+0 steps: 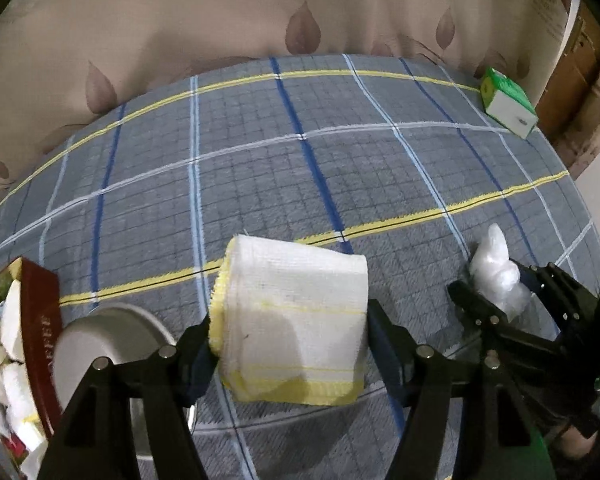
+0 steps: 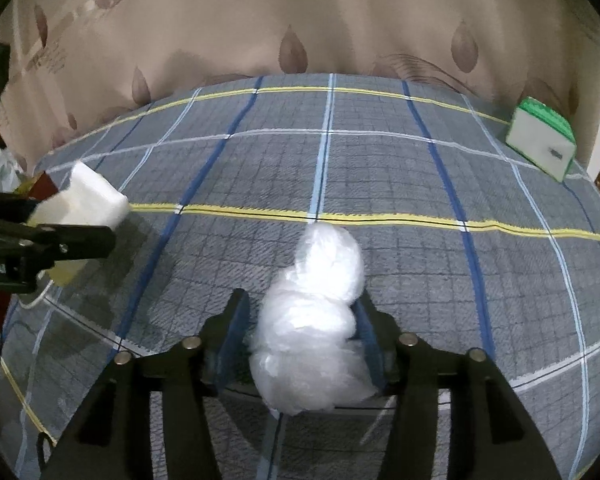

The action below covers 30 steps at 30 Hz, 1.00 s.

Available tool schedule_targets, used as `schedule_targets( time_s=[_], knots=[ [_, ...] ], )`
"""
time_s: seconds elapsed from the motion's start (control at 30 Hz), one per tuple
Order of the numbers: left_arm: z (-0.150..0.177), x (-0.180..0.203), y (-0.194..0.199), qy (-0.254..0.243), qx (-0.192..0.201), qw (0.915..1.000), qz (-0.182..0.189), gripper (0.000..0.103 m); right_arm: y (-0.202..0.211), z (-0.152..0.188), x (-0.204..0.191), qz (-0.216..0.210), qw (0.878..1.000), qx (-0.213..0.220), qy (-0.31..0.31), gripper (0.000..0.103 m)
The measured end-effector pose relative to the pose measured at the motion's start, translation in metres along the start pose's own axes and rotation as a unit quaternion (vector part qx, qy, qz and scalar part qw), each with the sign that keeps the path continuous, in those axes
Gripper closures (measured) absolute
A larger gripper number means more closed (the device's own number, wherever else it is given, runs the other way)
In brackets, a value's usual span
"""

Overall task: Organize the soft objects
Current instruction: 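Carry the yellow-edged cloth into the gold tray and open the left gripper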

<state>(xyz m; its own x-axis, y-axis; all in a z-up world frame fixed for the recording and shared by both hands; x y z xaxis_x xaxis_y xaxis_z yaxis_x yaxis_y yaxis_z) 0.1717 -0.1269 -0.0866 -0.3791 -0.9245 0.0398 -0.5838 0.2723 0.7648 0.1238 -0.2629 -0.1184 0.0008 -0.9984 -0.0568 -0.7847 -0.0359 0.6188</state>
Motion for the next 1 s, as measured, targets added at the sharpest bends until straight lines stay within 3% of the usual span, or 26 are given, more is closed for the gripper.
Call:
schedule_targets(
  time_s=[0.43,0.73,1.0],
  knots=[
    [0.012,-0.018,0.048,0.005,0.013,0.9993,-0.035,0.034,-0.001,0.000,-0.004,0.014,1.000,-0.002,0.019,0.052],
    [0.023,-0.031,0.092,0.023,0.016,0.9991,-0.030,0.034,0.000,0.000,-0.005,0.017,1.000,-0.002,0.023,0.053],
    [0.041,-0.072,0.131,0.037,0.017,0.9972,-0.063,0.034,0.000,0.000,-0.005,0.017,1.000,-0.002,0.023,0.053]
  ],
)
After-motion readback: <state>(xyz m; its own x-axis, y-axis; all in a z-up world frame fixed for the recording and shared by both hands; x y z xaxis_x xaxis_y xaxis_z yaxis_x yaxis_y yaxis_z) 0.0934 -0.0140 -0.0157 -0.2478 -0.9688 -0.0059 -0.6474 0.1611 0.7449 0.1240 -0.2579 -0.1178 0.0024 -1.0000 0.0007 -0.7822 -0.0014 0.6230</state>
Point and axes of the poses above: each gripper's, at about its wrist camera, not at the fingertips, and y roughly against the way its jaws point, x to its right, z to its underside, the point moved 8 cm from there along -y, roughly the way its jaws point, and after that the axes turned 15 degrees about x, right-handed, at the moved point
